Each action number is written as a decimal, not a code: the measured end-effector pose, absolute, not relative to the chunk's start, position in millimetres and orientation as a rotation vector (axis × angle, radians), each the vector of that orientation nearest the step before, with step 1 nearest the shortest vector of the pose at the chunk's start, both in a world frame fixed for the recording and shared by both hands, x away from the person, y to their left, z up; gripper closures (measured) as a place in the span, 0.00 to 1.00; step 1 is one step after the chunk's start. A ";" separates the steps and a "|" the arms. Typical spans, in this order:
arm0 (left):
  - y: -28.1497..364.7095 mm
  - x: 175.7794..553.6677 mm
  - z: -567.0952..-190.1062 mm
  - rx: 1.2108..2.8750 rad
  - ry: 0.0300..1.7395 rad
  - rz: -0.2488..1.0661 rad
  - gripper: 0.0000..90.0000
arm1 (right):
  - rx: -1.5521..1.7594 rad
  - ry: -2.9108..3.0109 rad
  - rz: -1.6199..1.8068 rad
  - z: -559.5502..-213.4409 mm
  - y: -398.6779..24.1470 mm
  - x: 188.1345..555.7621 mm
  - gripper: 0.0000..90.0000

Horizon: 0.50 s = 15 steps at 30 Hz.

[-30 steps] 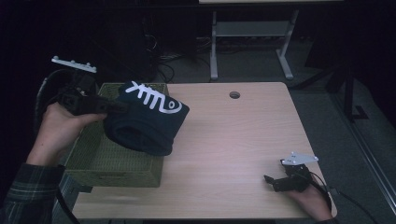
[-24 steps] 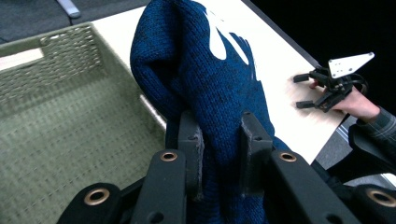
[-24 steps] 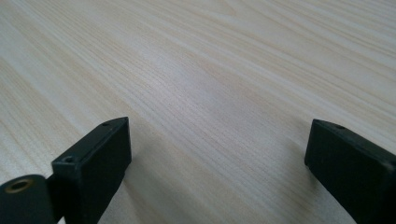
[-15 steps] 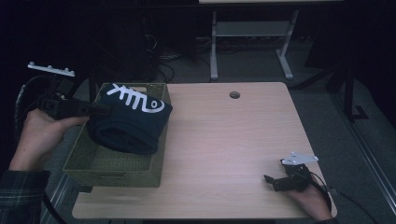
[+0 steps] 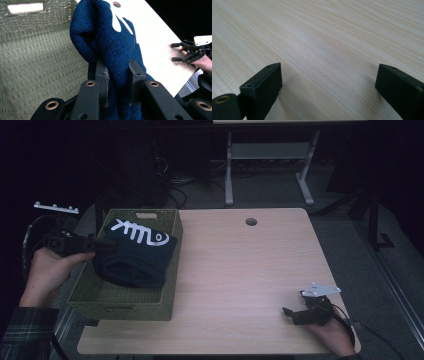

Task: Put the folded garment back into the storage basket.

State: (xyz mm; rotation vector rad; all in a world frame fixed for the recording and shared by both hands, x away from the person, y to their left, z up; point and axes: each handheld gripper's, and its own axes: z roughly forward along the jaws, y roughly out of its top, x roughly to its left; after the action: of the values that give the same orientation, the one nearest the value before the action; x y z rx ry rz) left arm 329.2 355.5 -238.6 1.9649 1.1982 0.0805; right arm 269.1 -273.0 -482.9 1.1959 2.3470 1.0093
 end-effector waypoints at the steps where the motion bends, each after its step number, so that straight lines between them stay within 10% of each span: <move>1: 357.0 329.7 -241.7 1.960 1.206 0.077 0.83 | 1.194 2.347 1.009 -482.9 -273.0 269.1 0.08; 15: 380.3 335.9 -277.8 1.906 1.304 0.034 0.83 | 1.196 2.345 1.009 -483.0 -273.2 269.2 0.08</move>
State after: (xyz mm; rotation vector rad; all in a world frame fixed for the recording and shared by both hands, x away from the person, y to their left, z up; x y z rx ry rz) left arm 335.9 380.3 -277.8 1.9065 1.3036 0.0345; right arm 269.2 -273.2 -483.0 1.1965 2.3445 1.0091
